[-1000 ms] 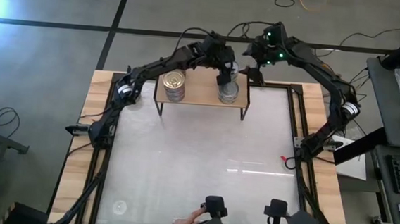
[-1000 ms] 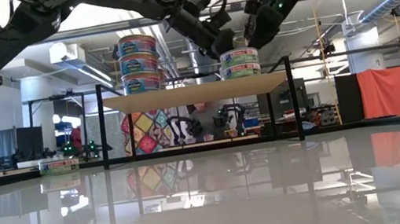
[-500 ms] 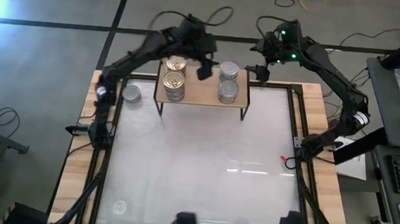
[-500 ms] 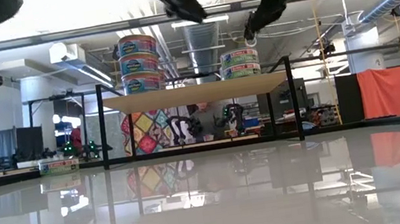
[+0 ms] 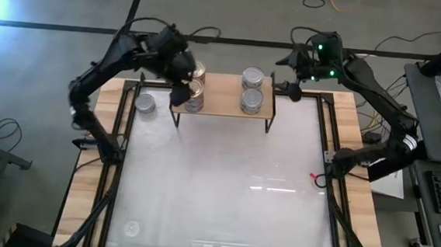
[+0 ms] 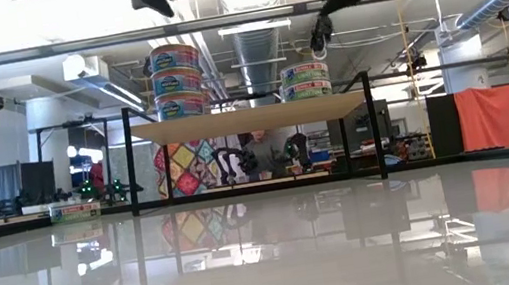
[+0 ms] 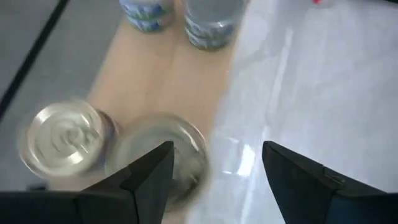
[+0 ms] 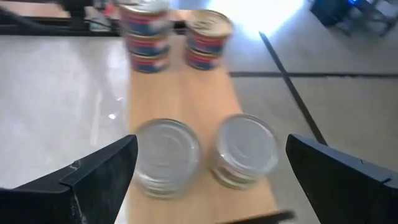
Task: Stack canned seafood by type on shelf
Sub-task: Stack the green tuna can on top of the other green tuna on the shelf
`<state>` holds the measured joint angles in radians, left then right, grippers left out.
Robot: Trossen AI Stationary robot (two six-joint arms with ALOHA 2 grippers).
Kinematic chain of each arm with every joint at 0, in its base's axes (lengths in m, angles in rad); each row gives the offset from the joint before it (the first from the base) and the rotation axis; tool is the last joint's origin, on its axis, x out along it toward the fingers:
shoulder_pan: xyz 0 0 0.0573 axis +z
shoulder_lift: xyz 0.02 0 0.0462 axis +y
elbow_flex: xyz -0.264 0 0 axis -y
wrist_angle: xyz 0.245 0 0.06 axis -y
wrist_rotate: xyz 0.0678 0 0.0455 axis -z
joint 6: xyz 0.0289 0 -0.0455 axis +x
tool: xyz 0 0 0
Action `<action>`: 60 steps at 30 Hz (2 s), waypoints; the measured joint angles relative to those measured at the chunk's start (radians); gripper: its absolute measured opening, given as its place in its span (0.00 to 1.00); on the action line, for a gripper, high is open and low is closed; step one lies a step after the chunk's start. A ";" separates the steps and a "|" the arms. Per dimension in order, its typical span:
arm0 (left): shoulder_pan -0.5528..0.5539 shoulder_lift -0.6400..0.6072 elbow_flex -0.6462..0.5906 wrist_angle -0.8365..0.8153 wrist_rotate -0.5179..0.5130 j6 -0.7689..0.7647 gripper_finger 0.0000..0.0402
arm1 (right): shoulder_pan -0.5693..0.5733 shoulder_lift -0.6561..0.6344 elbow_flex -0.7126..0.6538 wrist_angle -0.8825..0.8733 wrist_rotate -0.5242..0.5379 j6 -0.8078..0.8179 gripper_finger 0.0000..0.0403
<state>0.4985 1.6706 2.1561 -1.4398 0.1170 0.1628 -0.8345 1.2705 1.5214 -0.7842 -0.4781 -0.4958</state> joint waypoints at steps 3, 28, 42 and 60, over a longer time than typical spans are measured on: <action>-0.010 -0.105 -0.135 0.043 -0.002 -0.055 0.57 | 0.056 -0.032 -0.027 0.003 0.000 -0.003 0.99; 0.030 -0.667 -1.186 0.564 -0.665 -1.050 0.57 | 0.345 -0.043 -0.073 0.065 0.011 0.120 0.99; 0.123 -0.690 -1.547 0.879 -0.813 -1.757 0.57 | 0.615 -0.049 -0.073 0.056 0.124 0.286 0.99; 0.229 -0.614 -1.723 1.028 -0.877 -2.188 0.57 | 0.991 -0.043 -0.135 0.065 0.383 0.507 0.99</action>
<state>0.7272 1.0571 0.4328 -0.4114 -0.7603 -2.0250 0.1569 1.2270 1.3863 -0.7193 -0.0953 0.0113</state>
